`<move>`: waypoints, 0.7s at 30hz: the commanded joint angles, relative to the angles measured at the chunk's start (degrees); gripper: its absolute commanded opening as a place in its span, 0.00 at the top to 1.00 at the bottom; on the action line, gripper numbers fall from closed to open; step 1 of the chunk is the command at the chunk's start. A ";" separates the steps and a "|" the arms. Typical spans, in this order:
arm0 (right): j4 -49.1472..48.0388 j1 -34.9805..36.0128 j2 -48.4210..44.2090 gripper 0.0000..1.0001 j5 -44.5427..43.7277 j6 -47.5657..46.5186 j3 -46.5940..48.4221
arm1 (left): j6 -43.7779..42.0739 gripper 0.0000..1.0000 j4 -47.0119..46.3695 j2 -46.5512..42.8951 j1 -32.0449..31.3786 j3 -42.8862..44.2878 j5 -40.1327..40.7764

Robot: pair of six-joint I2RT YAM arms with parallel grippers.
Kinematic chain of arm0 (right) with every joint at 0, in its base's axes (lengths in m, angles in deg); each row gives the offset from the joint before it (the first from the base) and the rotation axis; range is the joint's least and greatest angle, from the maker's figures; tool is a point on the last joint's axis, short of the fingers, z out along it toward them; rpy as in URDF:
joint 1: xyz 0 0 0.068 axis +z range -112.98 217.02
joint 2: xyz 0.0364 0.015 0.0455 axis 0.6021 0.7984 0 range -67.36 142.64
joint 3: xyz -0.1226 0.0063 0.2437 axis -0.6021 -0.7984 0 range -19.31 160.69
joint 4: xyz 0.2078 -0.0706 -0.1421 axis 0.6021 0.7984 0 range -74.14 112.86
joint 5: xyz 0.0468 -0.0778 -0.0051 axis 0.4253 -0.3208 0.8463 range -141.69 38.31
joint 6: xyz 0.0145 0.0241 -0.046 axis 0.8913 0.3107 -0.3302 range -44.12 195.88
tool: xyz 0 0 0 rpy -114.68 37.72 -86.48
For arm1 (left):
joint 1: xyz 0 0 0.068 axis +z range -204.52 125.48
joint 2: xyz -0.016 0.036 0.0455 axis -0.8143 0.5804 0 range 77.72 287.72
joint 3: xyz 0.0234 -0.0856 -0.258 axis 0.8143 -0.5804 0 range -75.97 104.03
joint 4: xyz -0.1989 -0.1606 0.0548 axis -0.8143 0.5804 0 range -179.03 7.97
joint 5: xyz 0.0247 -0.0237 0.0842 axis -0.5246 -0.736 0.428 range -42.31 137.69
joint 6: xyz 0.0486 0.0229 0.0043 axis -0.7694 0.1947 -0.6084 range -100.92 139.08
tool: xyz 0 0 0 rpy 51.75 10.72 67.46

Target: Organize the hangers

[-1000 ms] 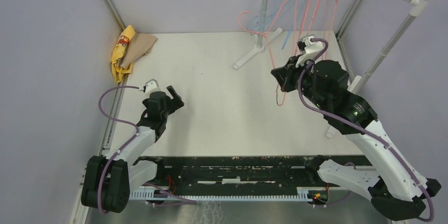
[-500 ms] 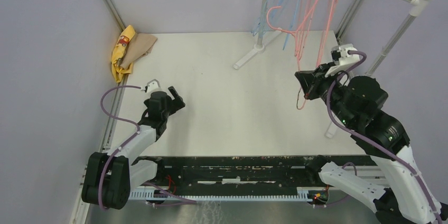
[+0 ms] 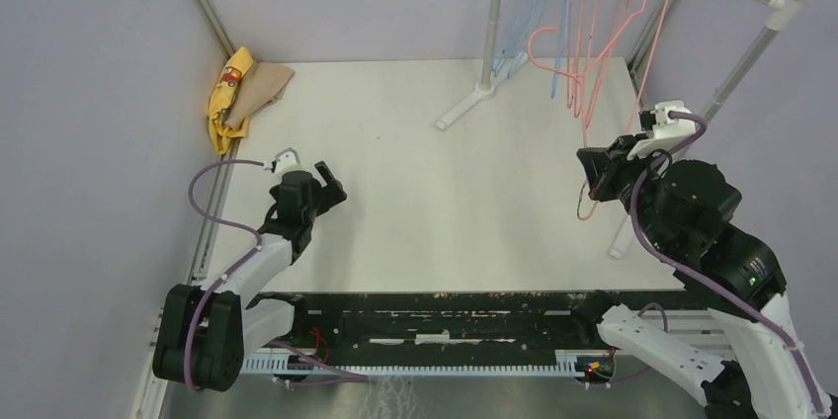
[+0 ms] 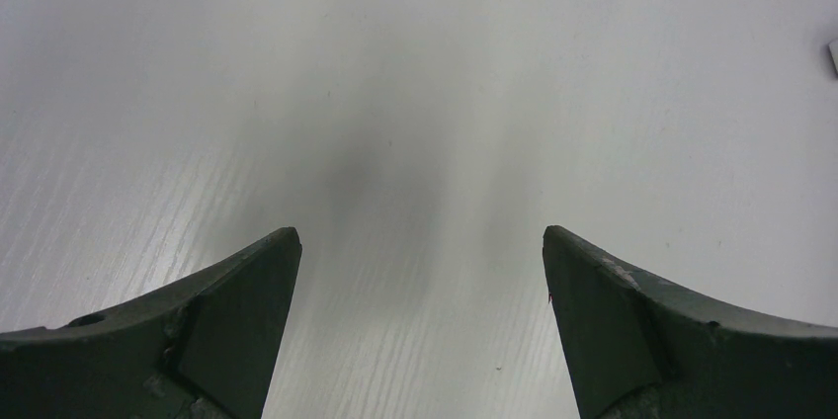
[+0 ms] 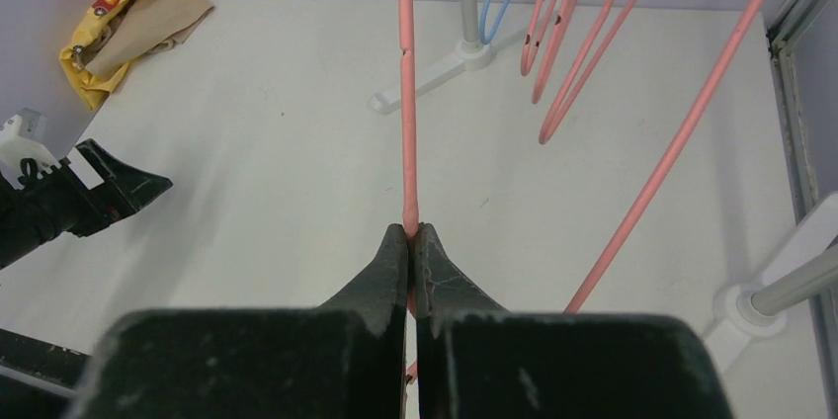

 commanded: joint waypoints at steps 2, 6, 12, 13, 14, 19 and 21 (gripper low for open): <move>-2.33 -0.17 1.14 0.99 -3.61 -0.38 -0.09 | 0.75 0.01 -3.16 -0.40 0.22 0.35 -0.79; -3.40 -0.19 2.20 0.99 -3.75 -0.21 -0.49 | 0.66 0.01 -2.98 -0.80 0.20 0.23 -0.49; -5.24 -0.21 3.62 0.99 -2.18 0.55 -1.07 | 0.57 0.01 -2.63 -1.04 0.18 0.34 -0.24; -5.63 -0.21 3.71 0.99 -1.87 0.83 -1.29 | 0.53 0.01 -2.55 -1.13 0.23 0.27 -0.22; -5.99 -0.23 3.72 0.99 -1.67 0.93 -1.51 | 0.57 0.01 -2.54 -1.29 0.23 0.19 -0.16; -7.38 -0.43 4.27 1.00 -0.54 1.31 -1.73 | 0.57 0.01 -2.53 -1.28 0.20 0.16 -0.03; -8.26 -0.64 4.78 0.99 0.81 1.84 -2.04 | 0.53 0.01 -2.48 -1.34 0.18 0.16 0.03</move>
